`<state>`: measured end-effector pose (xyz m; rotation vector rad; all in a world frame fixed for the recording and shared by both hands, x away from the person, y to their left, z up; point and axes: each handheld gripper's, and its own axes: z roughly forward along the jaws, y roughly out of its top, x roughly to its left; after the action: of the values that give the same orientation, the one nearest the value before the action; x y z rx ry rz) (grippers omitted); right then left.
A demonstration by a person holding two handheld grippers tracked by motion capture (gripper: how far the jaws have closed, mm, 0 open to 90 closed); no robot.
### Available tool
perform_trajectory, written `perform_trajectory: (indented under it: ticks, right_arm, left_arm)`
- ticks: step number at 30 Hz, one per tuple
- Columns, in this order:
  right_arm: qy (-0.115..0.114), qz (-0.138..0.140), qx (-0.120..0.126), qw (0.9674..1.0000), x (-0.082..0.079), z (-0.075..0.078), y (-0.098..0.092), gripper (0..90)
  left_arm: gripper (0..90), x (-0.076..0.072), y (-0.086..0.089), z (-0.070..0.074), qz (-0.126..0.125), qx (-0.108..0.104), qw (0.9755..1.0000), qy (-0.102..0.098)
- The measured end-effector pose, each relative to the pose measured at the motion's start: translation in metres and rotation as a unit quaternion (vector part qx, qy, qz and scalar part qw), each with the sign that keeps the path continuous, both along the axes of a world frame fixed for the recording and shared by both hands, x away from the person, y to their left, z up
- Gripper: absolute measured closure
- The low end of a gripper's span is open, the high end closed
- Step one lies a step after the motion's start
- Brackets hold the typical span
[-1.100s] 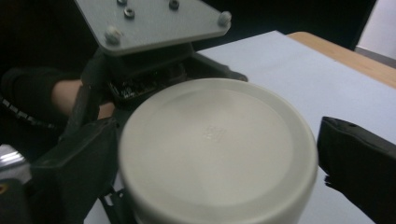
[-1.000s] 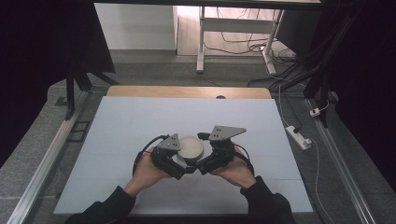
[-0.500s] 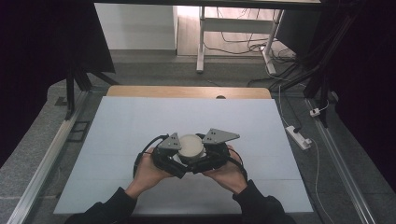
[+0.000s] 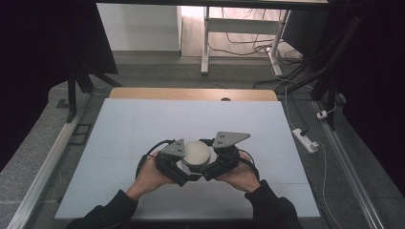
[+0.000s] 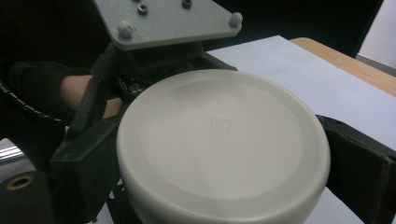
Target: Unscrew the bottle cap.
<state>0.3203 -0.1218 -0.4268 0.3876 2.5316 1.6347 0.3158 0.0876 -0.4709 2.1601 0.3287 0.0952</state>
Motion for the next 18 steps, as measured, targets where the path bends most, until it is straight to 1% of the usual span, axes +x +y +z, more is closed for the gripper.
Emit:
perform_trajectory:
  ticks: [3,5,6,7,10,18]
  right_arm:
    - [-0.003,0.004,-0.005,1.0,-0.0001,0.0004,-0.0005,7.3]
    - [-0.006,0.007,-0.003,1.0,-0.0005,0.0006,-0.0009,7.3]
    - [-0.006,0.007,-0.003,1.0,-0.0005,0.0006,-0.0009,7.3]
    - [-0.006,0.007,0.001,1.0,-0.0004,0.0015,-0.0015,7.3]
    - [-0.009,0.005,0.0,0.9999,-0.0007,0.0028,-0.0025,7.3]
    - [-0.009,0.001,0.004,1.0,-0.0004,0.0047,-0.0039,7.4]
  left_arm:
    - [7.3,0.0002,-0.0005,-0.0012,-0.004,0.001,1.0,0.002]
    - [7.3,0.0004,-0.0005,-0.0016,-0.005,0.002,1.0,0.003]
    - [7.3,0.0004,-0.0005,-0.0016,-0.005,0.002,1.0,0.003]
    - [7.3,0.0011,0.0001,-0.0019,-0.006,0.008,1.0,0.001]
    - [7.3,0.0017,0.0008,-0.0024,-0.003,0.003,1.0,0.003]
    - [7.4,0.0021,0.0012,-0.0029,-0.001,0.008,1.0,0.0]
